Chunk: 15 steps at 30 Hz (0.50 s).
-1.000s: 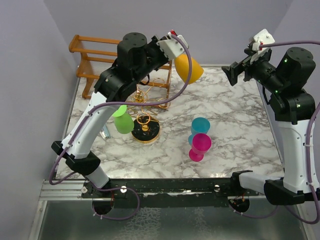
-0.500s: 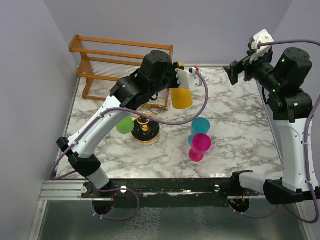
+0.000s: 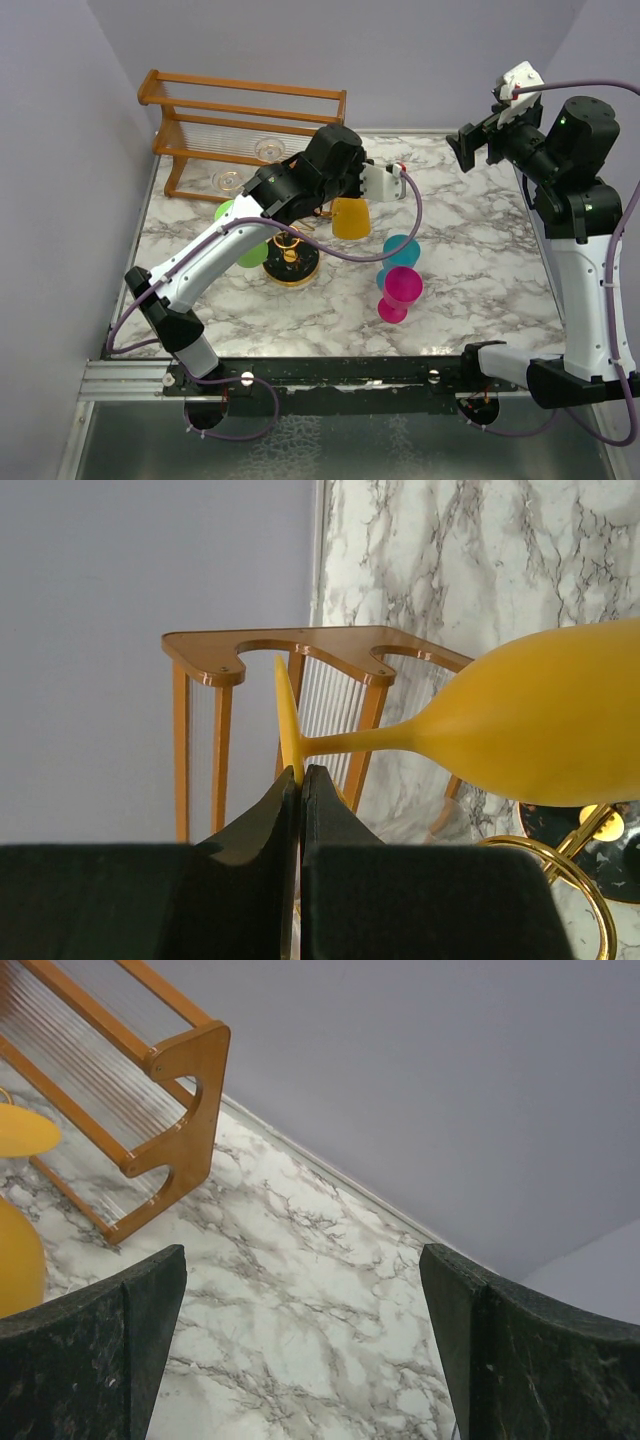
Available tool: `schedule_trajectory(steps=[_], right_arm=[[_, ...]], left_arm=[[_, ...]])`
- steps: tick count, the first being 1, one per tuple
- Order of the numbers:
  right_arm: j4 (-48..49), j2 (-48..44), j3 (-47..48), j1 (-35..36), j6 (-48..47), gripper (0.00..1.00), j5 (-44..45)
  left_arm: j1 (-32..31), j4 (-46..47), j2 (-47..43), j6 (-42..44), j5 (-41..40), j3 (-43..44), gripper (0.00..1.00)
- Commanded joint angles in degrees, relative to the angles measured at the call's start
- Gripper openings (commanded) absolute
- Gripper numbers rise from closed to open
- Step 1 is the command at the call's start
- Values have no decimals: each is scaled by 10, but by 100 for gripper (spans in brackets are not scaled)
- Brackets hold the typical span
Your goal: Place the wine glass upside down on the wine glass rack
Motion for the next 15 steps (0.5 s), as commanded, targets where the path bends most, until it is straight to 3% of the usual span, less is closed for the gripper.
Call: schedule_trajectory(steps=[1,15], right_arm=[[15,1,-2,-4,10,100,-18],[16,5,-10,-5,9,100,-23]], left_arm=[[-6,6,-6,-3,-45,-13,0],[-6,7,-14,2,-93,-19,0]])
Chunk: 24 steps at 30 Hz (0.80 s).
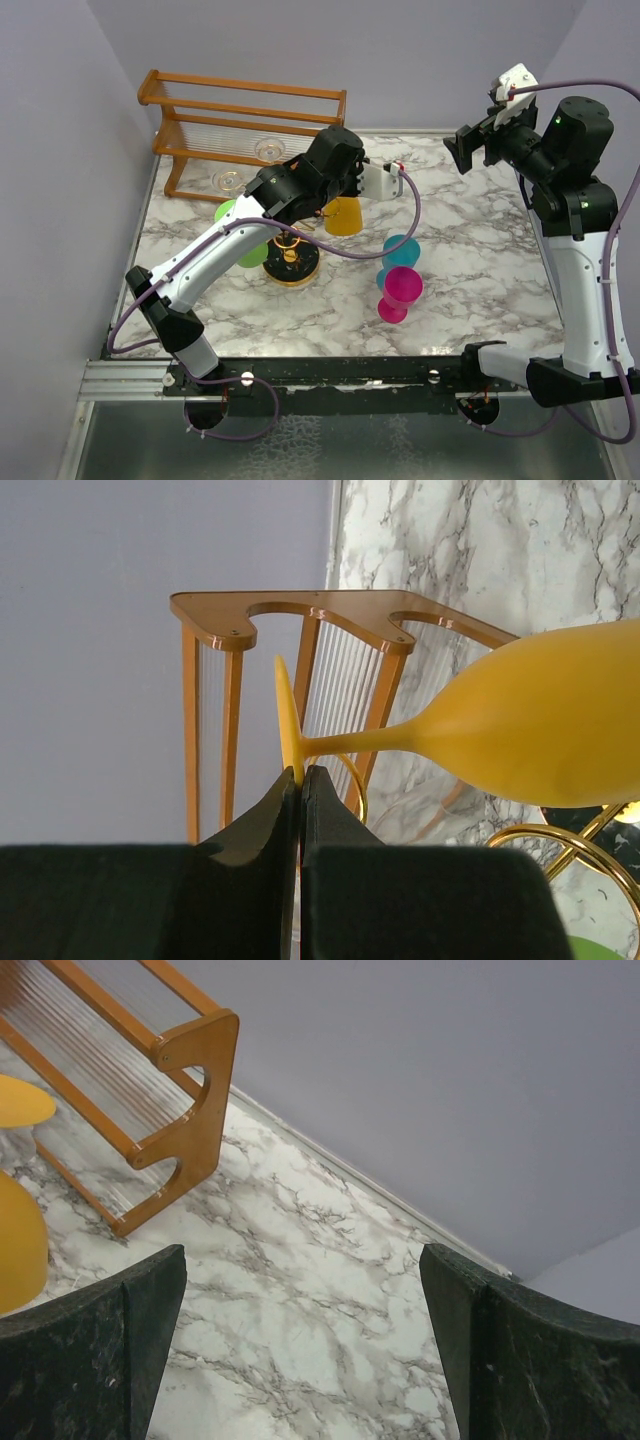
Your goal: Place the wine glass upside down on the wine glass rack
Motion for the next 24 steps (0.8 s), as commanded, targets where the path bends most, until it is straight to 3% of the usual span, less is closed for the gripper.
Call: schedule_trajectory(steps=[1,6,24], right_arm=[[16,2,1,-2,5,100,-12],[17,3,-2,-3,5,100,-14],[18,7,-4,-5,5,100,-19]], left_arm=[[-4,9,-14,-2,-46,-5,0],[-4,20,-21,-14,-80,-15,0],[1,11,-35,-52,-89,-12,0]])
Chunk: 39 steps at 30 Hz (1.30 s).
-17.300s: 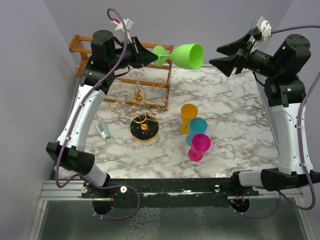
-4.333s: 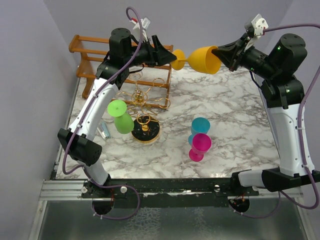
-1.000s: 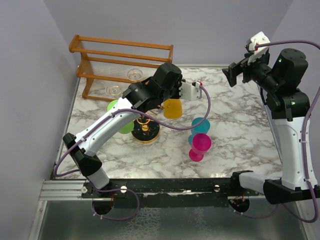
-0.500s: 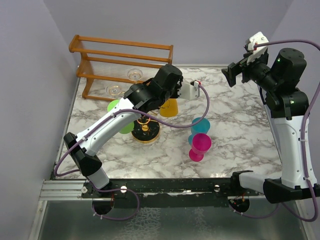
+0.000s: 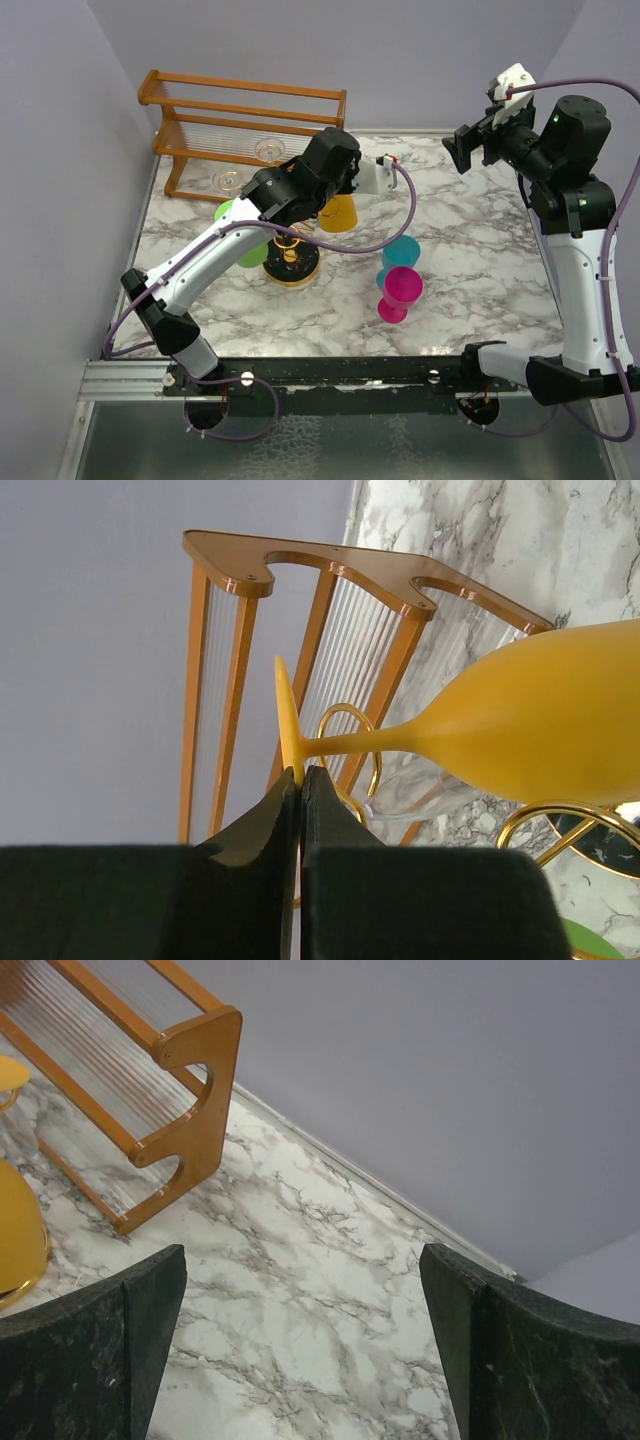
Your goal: Place the wine glass upside down on the wine glass rack
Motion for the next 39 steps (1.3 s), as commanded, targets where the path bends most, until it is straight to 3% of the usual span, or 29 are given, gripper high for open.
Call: schedule_trajectory(steps=[1,39], right_arm=[[18,2,-4,-4,5,100,-15],[18,13,-3,-9,10,100,-27]], left_arm=[[2,5,-22,-12,-27,6,0],[18,-9,-39,-85,-65,-12,0]])
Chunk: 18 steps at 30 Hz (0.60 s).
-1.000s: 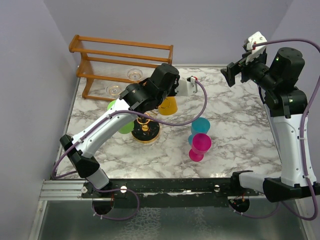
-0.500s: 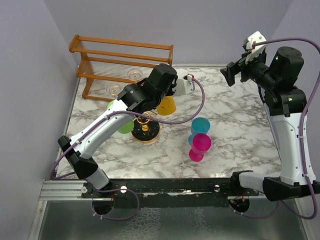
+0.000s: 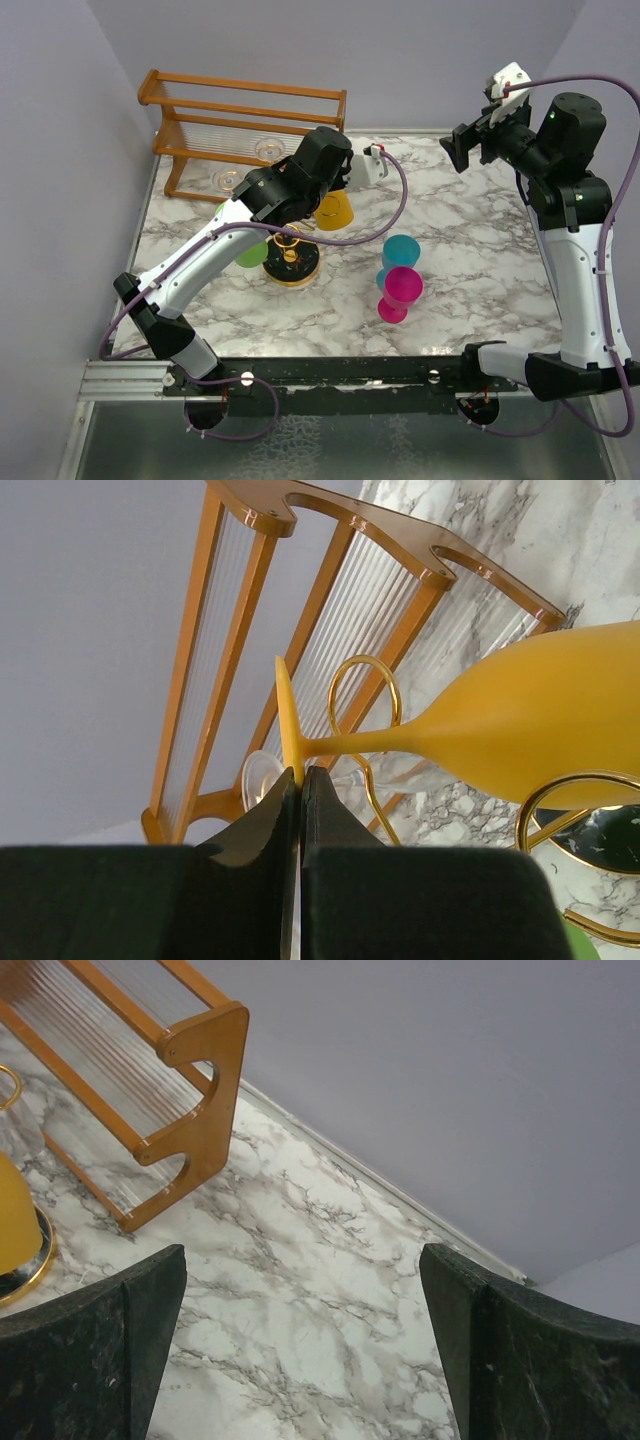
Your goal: Place the wine glass upside down on the wine glass rack
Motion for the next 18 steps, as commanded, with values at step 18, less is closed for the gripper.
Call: schedule_trajectory(steps=[18], right_arm=[[16,1,-9,-7,9,100,-18]], left_arm=[[5,-14,-23,-39,-46,-22,0]])
